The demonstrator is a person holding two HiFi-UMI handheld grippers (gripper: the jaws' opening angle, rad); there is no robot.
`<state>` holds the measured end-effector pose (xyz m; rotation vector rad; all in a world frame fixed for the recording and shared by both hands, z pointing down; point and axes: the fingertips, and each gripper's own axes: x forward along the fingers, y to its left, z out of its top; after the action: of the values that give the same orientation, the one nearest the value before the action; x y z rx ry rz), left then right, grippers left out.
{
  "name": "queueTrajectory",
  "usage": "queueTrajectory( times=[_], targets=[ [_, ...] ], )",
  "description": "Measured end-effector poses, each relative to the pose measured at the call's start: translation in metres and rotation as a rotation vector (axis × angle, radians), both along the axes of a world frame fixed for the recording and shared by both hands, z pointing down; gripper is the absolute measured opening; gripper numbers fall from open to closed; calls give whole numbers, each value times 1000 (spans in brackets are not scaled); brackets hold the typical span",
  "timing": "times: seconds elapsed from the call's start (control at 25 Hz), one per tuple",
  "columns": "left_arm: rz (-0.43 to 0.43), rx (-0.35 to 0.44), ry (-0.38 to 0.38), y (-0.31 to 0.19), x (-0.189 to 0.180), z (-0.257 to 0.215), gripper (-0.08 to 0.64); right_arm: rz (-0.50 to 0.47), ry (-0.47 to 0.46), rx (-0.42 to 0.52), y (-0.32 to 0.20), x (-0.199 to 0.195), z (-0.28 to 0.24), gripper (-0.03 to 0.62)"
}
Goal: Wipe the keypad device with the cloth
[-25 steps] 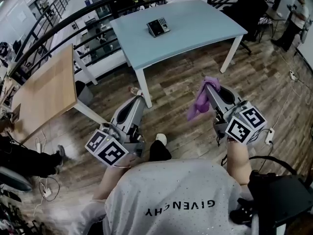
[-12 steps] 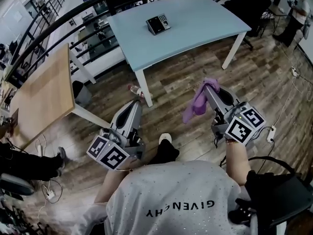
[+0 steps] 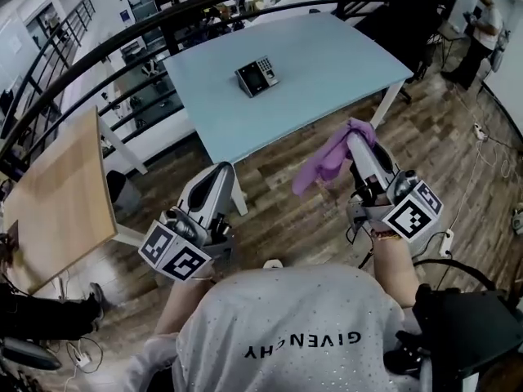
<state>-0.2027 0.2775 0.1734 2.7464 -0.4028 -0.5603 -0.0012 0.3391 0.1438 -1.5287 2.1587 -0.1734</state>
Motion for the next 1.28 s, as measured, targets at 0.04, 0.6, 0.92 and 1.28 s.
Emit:
queueTrajectory(
  times=[0.04, 0.6, 0.92, 1.28],
  targets=[
    [-1, 0, 3, -13, 2, -5, 2, 20, 10, -5, -11, 3, -4, 40],
    [-36, -190, -44, -132, 51, 17, 0, 67, -35, -78, -100, 53, 21, 41],
    [-108, -140, -16, -194, 81, 10, 0, -54, -22, -100, -185, 81, 37, 41],
    [-255, -173, -37, -279, 118, 13, 2, -191, 5, -103, -305, 129, 24, 41]
  ],
)
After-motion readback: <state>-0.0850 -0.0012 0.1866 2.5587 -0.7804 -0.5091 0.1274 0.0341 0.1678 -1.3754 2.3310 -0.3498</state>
